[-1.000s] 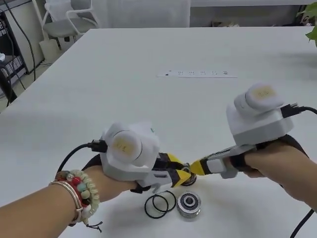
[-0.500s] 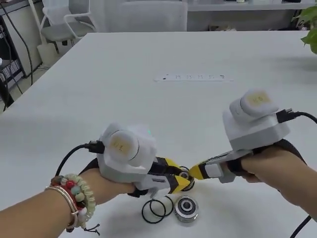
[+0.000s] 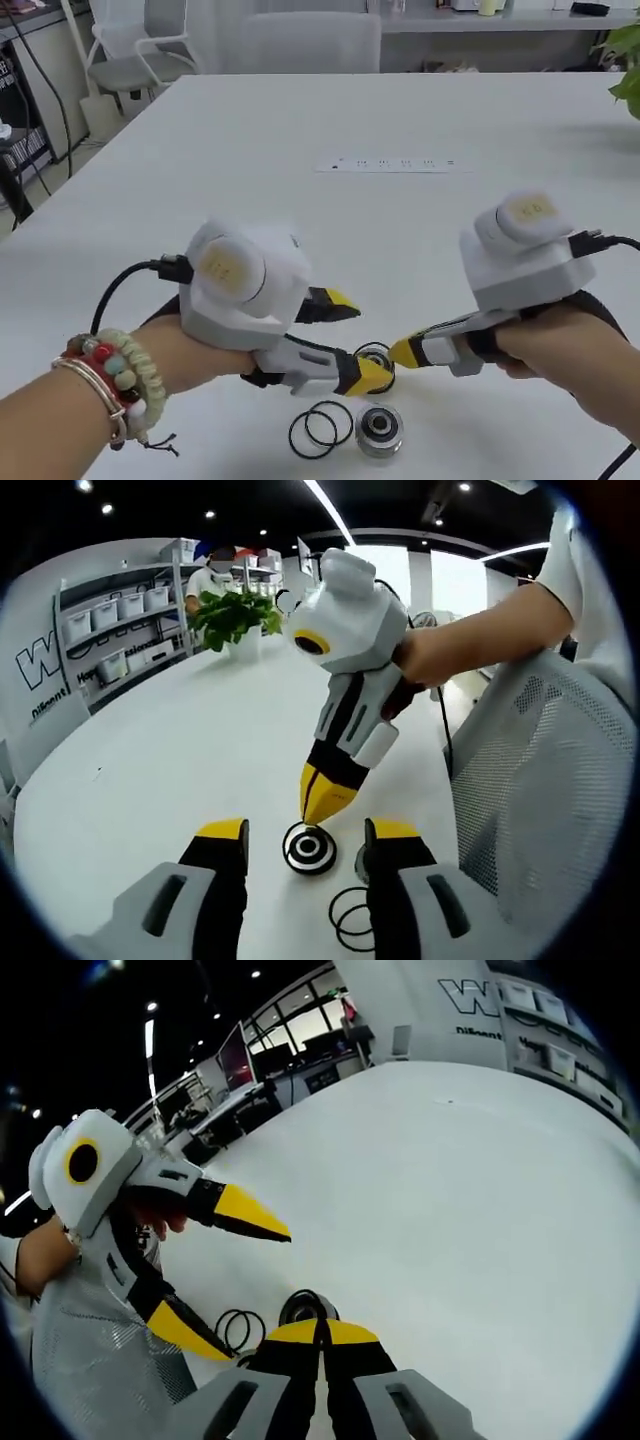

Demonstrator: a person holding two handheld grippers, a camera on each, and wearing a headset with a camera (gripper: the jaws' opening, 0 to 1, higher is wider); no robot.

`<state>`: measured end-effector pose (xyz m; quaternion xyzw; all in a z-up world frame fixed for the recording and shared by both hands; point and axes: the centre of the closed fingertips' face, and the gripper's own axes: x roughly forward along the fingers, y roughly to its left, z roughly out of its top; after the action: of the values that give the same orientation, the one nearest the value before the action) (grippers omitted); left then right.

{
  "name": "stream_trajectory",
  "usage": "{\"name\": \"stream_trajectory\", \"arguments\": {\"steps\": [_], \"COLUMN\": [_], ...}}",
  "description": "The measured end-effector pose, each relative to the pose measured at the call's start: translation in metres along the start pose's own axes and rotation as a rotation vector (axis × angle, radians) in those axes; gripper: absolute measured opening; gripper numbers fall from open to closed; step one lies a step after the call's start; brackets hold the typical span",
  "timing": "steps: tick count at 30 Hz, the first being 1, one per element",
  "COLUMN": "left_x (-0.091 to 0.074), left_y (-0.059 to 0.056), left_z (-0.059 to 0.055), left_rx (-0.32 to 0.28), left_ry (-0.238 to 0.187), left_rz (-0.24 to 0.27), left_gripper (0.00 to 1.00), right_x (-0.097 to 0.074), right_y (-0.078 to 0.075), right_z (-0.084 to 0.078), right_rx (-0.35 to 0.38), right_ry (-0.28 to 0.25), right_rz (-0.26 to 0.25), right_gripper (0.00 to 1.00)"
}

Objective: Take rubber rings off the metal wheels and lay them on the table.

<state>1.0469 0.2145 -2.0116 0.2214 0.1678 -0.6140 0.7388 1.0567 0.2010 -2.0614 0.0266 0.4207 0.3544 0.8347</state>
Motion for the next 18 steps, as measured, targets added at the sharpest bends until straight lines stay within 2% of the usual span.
{"name": "stream_trajectory", "arguments": {"steps": [5, 11, 14, 18], "left_x": [-0.017, -0.047, -0.062, -0.083], "left_y": [0.0, -0.004, -0.003, -0.006], "left_z": [0.018, 0.027, 0.029, 0.028], "left_rx": [0.005, 0.019, 0.03, 0.035], "left_ry": [-0.025, -0.033, -0.035, -0.037], "left_rz": [-0.008, -0.008, 0.02, 0.039], "left_gripper": [0.57, 0.66, 0.65, 0.7], "right_x": [-0.001, -0.006, -0.009, -0.011], "right_y": [0.0, -0.002, -0.005, -0.007], "right_z": [0.001, 0.008, 0.01, 0.013], "right_rx": [-0.007, -0.001, 0.008, 0.019], "right_ry": [-0.001, -0.029, -0.042, -0.057], "right_rz": [-0.003, -0.007, -0.007, -0.009], "right_gripper": [0.0, 0.0, 0.0, 0.0]}}
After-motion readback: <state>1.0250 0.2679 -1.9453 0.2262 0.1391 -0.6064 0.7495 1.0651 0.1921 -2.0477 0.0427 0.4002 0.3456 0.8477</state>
